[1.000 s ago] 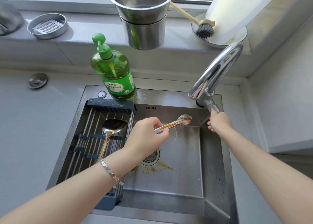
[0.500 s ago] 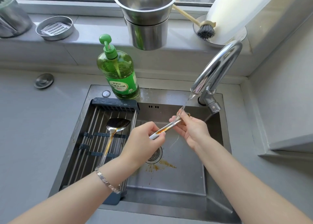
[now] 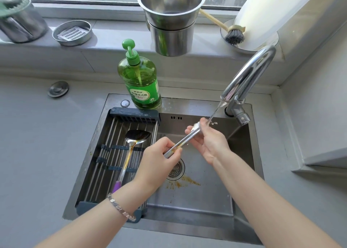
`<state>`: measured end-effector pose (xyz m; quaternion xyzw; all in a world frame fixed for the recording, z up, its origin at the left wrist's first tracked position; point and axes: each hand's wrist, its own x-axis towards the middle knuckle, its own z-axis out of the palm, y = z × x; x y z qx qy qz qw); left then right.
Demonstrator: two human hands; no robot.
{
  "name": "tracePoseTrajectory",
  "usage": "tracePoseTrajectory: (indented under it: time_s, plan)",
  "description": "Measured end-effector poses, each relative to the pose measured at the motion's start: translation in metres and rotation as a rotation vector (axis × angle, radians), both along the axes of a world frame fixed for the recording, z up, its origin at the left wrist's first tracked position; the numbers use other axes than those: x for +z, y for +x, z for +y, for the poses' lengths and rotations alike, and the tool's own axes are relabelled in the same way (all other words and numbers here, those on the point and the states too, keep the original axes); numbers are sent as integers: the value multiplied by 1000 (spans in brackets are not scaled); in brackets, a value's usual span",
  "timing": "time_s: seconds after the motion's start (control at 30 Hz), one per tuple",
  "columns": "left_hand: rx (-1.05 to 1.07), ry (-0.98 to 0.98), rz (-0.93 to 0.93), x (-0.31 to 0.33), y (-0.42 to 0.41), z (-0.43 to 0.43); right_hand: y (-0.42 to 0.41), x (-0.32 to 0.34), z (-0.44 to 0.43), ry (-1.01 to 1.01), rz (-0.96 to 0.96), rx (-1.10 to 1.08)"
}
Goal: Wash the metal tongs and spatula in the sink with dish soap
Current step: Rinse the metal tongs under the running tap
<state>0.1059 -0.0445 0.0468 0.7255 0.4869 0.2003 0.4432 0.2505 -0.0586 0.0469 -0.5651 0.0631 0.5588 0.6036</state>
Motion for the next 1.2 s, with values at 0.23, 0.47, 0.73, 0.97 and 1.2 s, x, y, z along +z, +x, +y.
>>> tracePoseTrajectory:
  time_s: [0.23, 0.47, 0.73, 0.97, 1.2]
  plan:
    - [-55, -18, 8, 0, 2, 1, 11, 4, -1, -165, -105, 4]
    - [-238, -377, 193, 4, 37, 20, 12, -6, -17, 25, -13, -78]
    - [-382, -703, -44, 11, 74, 29, 38, 4, -21, 111, -49, -88]
    - [-427, -587, 9, 16, 61, 34, 33, -1, -13, 120, 10, -113]
    - [-218, -337, 230, 5, 46, 32, 17, 0, -7, -4, -206, 72]
